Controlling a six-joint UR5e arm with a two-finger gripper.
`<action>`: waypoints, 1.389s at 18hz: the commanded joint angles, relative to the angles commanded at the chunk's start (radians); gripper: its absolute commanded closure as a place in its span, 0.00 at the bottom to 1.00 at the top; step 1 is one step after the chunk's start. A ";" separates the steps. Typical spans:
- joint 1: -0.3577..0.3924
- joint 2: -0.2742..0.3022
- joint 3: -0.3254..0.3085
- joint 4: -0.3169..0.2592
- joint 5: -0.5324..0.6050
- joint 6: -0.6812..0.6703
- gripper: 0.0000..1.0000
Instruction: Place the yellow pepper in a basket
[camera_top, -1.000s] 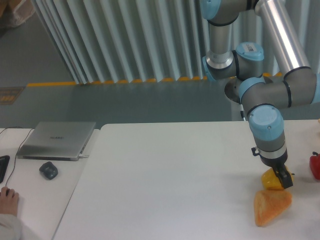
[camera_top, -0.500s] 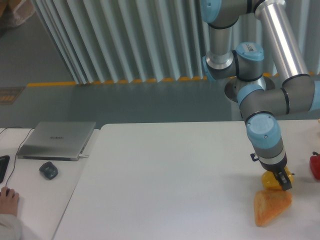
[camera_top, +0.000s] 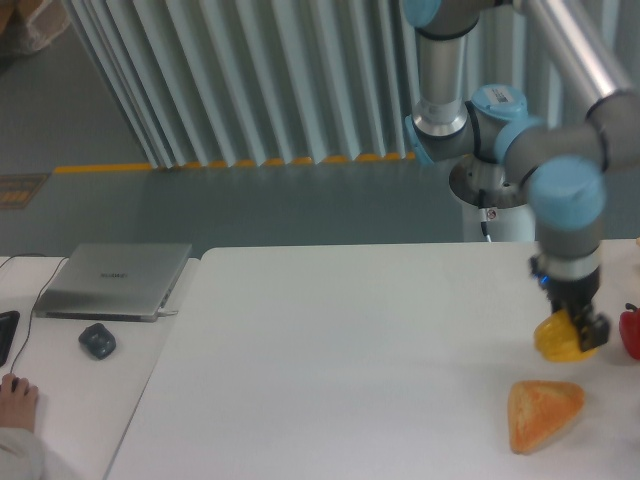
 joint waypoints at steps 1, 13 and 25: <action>0.030 0.003 -0.002 -0.003 -0.002 0.061 0.67; 0.209 -0.067 0.003 0.191 0.336 0.747 0.66; 0.179 -0.230 -0.023 0.324 0.421 0.773 0.12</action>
